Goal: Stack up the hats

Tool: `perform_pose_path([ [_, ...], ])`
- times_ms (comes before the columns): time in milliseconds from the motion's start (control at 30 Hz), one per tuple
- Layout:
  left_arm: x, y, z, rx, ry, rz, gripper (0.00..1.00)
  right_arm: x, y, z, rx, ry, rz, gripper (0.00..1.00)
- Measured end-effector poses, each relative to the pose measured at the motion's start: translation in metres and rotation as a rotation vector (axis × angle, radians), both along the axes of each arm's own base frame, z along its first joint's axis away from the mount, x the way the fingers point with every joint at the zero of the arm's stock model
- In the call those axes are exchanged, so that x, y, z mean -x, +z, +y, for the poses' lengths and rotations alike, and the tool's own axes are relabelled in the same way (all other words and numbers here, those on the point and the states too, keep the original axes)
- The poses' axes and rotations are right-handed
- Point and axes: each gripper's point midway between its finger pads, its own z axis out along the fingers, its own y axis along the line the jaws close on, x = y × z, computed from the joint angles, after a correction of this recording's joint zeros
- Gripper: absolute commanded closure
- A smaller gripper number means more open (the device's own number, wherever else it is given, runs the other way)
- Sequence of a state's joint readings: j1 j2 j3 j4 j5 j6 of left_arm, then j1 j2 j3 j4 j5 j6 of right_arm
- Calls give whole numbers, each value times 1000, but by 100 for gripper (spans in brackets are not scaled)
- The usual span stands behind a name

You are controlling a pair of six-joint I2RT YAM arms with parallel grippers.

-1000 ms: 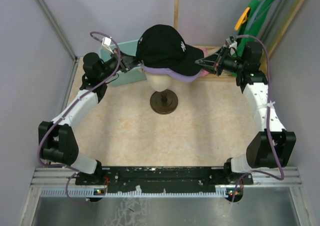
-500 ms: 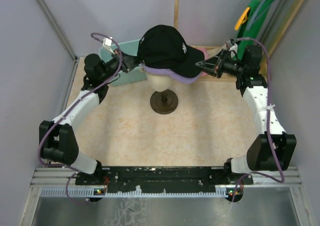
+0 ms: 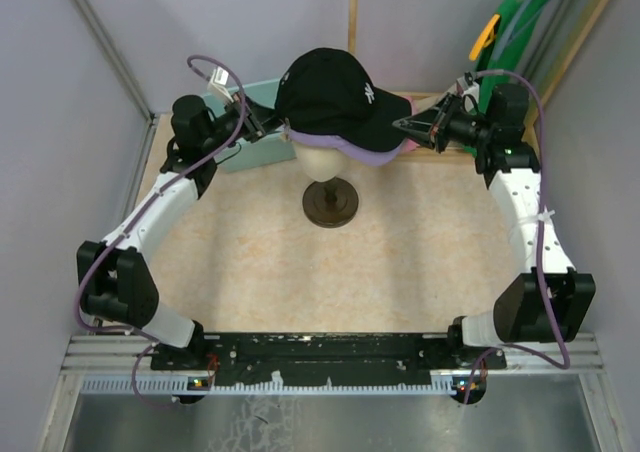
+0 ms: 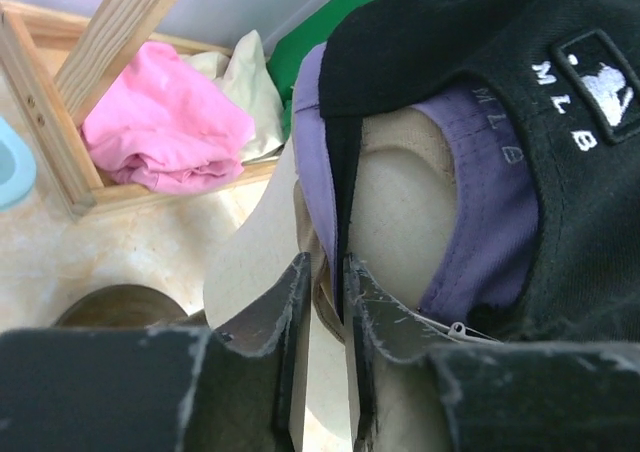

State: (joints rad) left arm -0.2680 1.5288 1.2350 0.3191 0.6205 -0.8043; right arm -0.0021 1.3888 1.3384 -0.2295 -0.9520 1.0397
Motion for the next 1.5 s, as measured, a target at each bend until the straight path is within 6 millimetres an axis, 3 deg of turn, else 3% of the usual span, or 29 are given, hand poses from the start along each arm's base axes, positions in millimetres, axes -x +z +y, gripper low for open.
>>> perform_pose_path([
  [133, -1, -2, 3, -14, 23, 45, 55, 0, 7, 0, 2, -6, -3, 100],
  [433, 4, -3, 13, -4, 92, 112, 45, 1, 13, 3, 3, -1, -1, 100],
  [633, 13, 9, 25, 41, 107, 142, 42, 1, 11, 7, 3, 13, 8, 100],
  [933, 21, 22, 28, 159, 51, 210, 40, -1, 11, 9, -3, 15, 12, 100],
  [1200, 30, 23, 68, 288, 91, 218, 39, 0, 11, 17, -6, 37, 12, 100],
  [1333, 26, 41, 85, 338, 124, 158, 39, 0, 11, 18, -6, 37, 13, 100],
  [1433, 27, 55, 87, 366, 115, 115, 39, 0, 12, 18, -7, 37, 12, 100],
  [1500, 27, 61, 87, 368, 113, 98, 39, 0, 12, 18, -7, 37, 13, 91],
])
